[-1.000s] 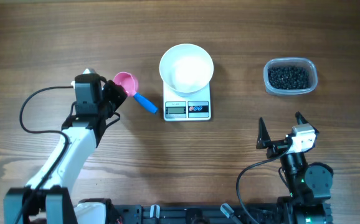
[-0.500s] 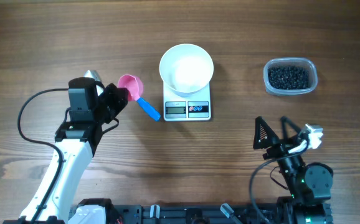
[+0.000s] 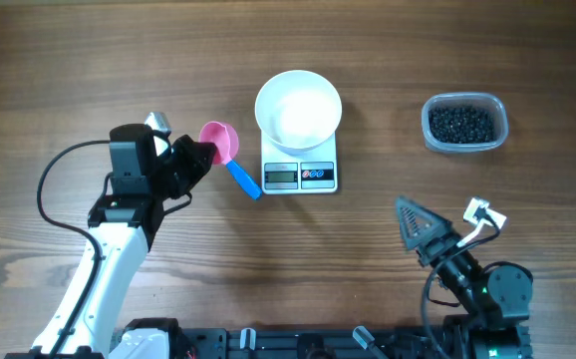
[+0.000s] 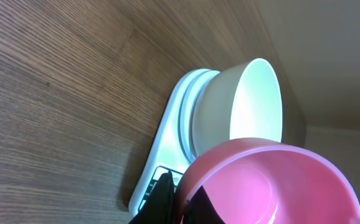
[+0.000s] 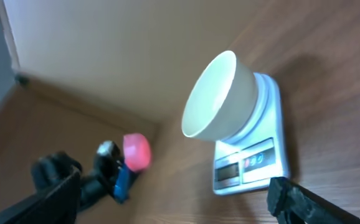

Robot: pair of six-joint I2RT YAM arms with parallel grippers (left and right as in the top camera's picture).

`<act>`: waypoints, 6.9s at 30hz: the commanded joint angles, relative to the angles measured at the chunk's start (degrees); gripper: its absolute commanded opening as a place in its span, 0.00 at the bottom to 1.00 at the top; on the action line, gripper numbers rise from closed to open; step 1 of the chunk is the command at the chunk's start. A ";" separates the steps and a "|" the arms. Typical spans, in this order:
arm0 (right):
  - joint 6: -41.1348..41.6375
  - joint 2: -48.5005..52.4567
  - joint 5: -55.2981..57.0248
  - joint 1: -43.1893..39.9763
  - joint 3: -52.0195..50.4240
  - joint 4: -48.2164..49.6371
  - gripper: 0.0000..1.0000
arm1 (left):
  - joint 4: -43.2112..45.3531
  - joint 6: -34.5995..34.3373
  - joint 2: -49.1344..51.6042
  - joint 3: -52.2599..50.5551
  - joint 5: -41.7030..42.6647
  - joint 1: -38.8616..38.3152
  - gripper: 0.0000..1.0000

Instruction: Scoop item into bowl and weigh 150g on scale

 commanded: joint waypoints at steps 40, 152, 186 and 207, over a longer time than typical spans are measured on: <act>-24.04 39.80 -16.85 0.52 36.22 -27.52 0.85 | 2.71 -30.67 -0.81 0.17 -15.98 -22.08 0.04; -11.89 68.35 1.01 37.00 36.22 9.97 0.11 | -19.28 -47.71 -13.20 0.17 -32.15 -34.58 0.04; -11.65 68.32 -5.88 37.00 36.22 10.03 0.04 | -20.00 -47.69 -13.20 0.17 -32.15 -34.58 0.04; -11.61 68.32 -8.04 37.00 36.22 9.97 0.09 | -20.04 -47.69 -13.20 0.17 -34.36 -34.58 0.04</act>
